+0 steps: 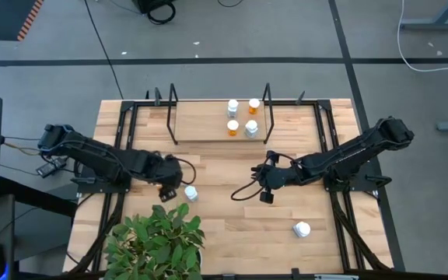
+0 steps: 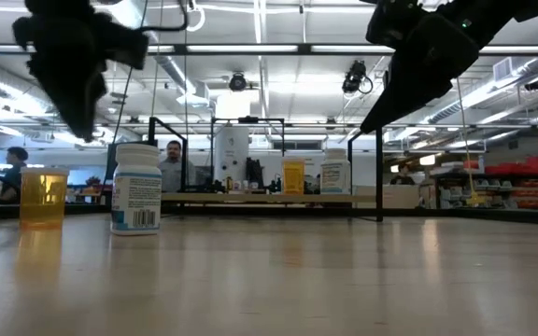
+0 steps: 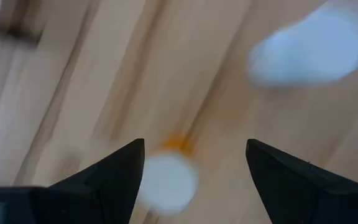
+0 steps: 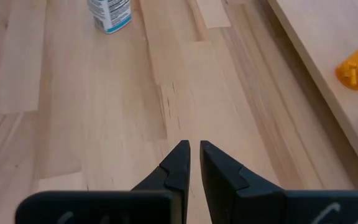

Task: Pick and place medicine bottles onto shelf by color
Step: Put the orange pill bottle on the shelf

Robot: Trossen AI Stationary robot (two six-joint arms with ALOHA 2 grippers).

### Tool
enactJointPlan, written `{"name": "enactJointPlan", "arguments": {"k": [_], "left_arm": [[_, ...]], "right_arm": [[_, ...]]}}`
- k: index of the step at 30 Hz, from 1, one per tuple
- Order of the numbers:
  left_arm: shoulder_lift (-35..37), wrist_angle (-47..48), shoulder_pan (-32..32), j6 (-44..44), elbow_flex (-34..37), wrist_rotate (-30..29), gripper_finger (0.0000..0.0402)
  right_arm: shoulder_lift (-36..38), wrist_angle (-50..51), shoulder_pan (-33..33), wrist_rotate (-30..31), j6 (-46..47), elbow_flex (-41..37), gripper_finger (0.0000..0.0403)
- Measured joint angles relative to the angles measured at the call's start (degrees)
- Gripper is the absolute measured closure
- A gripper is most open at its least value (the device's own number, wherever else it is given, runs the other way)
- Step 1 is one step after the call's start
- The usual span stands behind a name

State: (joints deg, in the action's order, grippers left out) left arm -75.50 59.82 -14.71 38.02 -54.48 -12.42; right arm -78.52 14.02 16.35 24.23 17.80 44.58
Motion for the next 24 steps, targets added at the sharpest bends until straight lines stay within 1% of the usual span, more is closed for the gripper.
{"name": "enactJointPlan", "arguments": {"k": [3, 7, 10, 18, 21, 24], "left_arm": [[0.0, 6.4, -0.7, 5.3, 0.5, 0.0, 0.0115], [0.2, 5.9, -1.5, 9.4, 2.5, 0.3, 0.0115], [0.2, 6.1, -1.7, 10.8, 3.2, 0.6, 0.0115], [0.2, 6.4, -1.5, 11.1, 3.3, 0.7, 0.0113], [0.2, 6.9, -0.7, 10.9, 3.3, 0.7, 0.0098], [0.2, 8.1, 1.0, 10.6, 3.4, 0.7, 0.0075]], "right_arm": [[0.0, 0.0, 0.0, 0.0, 0.0, 0.0, 0.0357], [0.0, 0.0, 0.0, 0.0, 0.0, 0.0, 0.0357], [0.0, 0.0, 0.0, 0.0, 0.0, 0.0, 0.0357], [0.0, 0.0, 0.0, 0.0, 0.0, 0.0, 0.0357], [0.0, 0.0, 0.0, 0.0, 0.0, 0.0, 0.0357], [0.0, 0.0, 0.0, 0.0, 0.1, 0.0, 0.0357]]}}
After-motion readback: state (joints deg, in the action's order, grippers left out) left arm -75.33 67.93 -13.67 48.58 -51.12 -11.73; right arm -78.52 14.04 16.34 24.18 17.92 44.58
